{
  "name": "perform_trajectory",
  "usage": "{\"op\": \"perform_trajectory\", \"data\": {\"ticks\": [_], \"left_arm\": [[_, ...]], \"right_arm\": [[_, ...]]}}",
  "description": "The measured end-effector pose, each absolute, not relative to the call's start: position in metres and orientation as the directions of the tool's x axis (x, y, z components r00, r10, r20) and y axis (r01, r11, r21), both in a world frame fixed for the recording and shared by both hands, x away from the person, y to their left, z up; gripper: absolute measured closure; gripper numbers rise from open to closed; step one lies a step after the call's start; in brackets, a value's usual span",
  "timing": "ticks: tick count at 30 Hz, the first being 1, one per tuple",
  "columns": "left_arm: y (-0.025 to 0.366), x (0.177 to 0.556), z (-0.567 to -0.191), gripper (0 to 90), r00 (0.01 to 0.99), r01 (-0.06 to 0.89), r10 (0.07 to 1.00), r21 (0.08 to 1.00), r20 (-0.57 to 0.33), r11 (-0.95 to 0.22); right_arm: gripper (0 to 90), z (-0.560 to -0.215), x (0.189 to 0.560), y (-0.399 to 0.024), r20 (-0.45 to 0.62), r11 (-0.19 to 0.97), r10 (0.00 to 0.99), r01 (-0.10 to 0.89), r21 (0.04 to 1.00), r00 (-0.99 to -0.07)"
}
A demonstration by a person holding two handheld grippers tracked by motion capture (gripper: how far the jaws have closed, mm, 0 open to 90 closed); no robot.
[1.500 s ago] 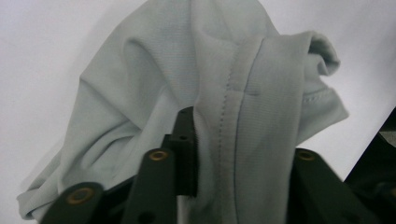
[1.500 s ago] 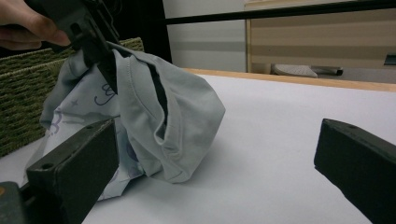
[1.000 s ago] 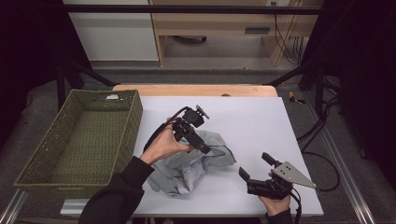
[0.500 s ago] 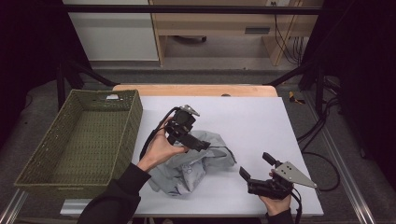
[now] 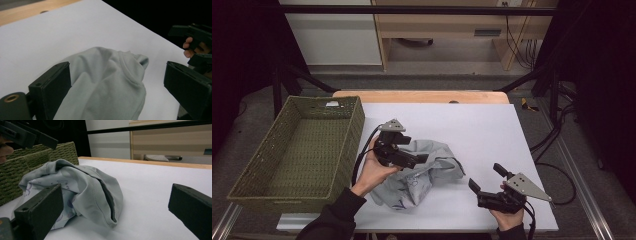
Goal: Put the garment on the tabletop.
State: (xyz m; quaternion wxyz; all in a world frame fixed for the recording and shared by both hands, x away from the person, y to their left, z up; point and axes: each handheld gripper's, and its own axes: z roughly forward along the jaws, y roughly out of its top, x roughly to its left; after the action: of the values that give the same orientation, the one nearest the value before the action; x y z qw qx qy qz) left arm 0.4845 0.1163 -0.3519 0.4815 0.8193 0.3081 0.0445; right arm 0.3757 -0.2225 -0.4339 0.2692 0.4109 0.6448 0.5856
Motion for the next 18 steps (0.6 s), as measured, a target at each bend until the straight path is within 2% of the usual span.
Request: {"op": "perform_trajectory", "data": {"ticks": [4, 9, 18], "left_arm": [[0.124, 0.478, -0.357, 6.4, 0.807, 0.448, 0.548, 0.834, -0.222, -0.322], [0.132, 0.465, -0.360, 5.8, 0.813, 0.400, 0.556, 0.861, -0.174, -0.315], [0.152, 0.447, -0.373, 6.2, 0.806, 0.380, 0.564, 0.887, -0.179, -0.263]], "right_arm": [[0.1, -0.434, 0.375, -0.223, 0.136, -0.025, 0.846, 0.217, 0.976, -0.516], [0.1, -0.433, 0.375, -0.223, 0.144, -0.031, 0.846, 0.222, 0.975, -0.514], [0.0, -0.433, 0.375, -0.223, 0.138, -0.027, 0.846, 0.217, 0.976, -0.516]]}}
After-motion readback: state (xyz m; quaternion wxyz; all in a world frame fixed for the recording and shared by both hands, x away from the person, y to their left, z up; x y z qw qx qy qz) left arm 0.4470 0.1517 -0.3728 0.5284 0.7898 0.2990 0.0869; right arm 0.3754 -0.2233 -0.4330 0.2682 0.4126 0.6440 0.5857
